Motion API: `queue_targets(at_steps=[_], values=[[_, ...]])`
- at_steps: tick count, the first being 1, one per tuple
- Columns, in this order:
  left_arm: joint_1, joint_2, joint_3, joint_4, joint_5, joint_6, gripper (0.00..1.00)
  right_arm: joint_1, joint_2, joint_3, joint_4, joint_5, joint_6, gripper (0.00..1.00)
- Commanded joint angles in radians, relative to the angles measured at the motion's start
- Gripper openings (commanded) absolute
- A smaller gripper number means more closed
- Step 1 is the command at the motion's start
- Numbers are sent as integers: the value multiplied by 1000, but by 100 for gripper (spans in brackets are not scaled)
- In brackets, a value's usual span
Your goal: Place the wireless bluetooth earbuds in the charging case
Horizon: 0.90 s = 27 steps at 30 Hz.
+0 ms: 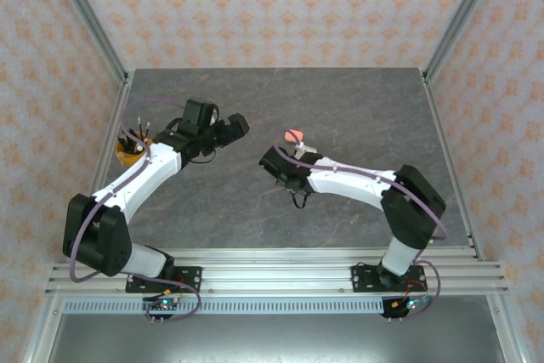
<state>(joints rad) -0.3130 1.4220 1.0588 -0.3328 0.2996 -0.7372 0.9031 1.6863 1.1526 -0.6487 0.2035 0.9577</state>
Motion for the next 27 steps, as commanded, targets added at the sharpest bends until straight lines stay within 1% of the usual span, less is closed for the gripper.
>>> queue_targets(at_steps=[1,7,12,20,27], values=[[-9,24,-50,97,2,-38,100,-45,-47,-32,10,35,11,54],[-29,55,-153,245,61,-96,100,-126,-71,-51,45,-9,-2,54],[-50,60,-270,428,100,-158,100,-170,-57,-41,83,-58,-4,54],[-94,41,-410,659,101,-218,100,-206,-2,32,102,-114,8,54],[-149,46,-512,879,85,-221,100,-217,76,123,115,-178,31,54]])
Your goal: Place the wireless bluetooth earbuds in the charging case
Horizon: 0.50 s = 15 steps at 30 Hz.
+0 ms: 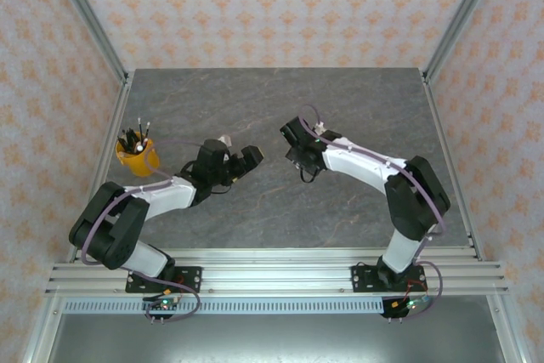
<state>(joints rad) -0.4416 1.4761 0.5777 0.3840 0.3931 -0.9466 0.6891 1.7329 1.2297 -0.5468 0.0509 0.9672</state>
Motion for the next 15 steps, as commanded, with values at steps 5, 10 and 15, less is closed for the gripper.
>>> queue_targets(at_steps=[5,10,15], values=[[-48,11,-83,288,-19,15,100,-8,82,97,24,-71,46,54],[-72,54,-118,397,-42,35,99,-11,122,132,44,-114,75,54],[-76,67,-162,455,-108,44,99,-11,150,160,48,-144,66,54]])
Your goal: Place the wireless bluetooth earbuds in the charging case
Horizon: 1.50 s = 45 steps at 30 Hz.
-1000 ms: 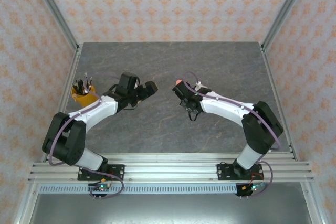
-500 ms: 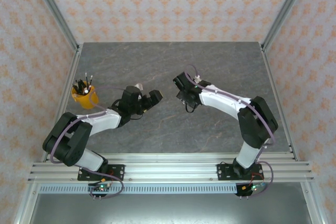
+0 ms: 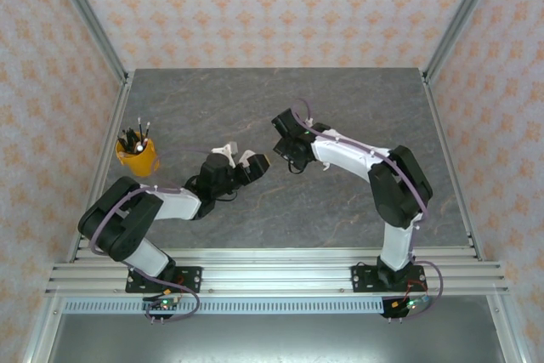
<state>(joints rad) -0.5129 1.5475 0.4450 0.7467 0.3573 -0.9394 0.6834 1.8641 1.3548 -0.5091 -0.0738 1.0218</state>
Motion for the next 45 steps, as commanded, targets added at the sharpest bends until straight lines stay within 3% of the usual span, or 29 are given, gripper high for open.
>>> queue_targets(at_steps=[1,4,7,13,19,25,31,45], values=[[-1,-20,-27,55,-97,45,99,-5,23,39,6,-22,1,54],[5,-81,-25,5,-118,75,99,-1,23,43,10,-33,-36,55],[32,-195,11,-161,-159,116,100,8,33,58,18,-47,-93,58],[190,-361,116,-501,-162,168,100,35,108,132,-12,-81,-239,74],[319,-323,254,-706,-89,208,100,105,217,280,-94,-46,-321,81],[395,-199,394,-783,-8,229,100,179,356,488,-220,24,-442,82],[454,-161,417,-780,37,219,100,214,497,704,-354,134,-537,82],[471,-135,405,-753,78,213,100,214,631,839,-390,161,-566,75]])
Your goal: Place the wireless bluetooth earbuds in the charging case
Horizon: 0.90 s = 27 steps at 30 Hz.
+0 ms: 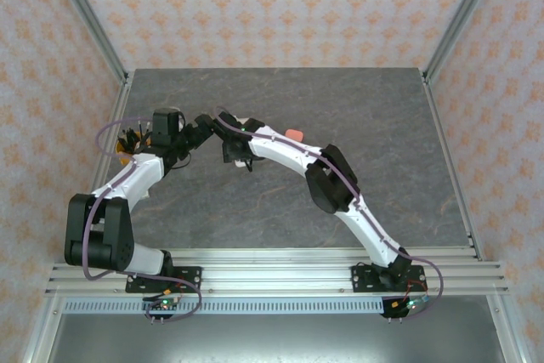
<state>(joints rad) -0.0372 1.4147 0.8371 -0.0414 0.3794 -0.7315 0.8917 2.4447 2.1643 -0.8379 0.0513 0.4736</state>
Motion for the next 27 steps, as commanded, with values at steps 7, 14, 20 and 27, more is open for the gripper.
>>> queue_targets(at_steps=[7,14,20,27], values=[[-4,1,41,21,48,-2,100,6,80,45,-48,19,-11,69],[-4,7,78,-19,18,-20,100,6,40,-56,32,1,31,65],[-4,13,97,-40,8,-16,100,6,23,-107,58,-2,40,60],[-4,17,110,-51,10,-16,100,6,-46,-217,108,0,68,42]])
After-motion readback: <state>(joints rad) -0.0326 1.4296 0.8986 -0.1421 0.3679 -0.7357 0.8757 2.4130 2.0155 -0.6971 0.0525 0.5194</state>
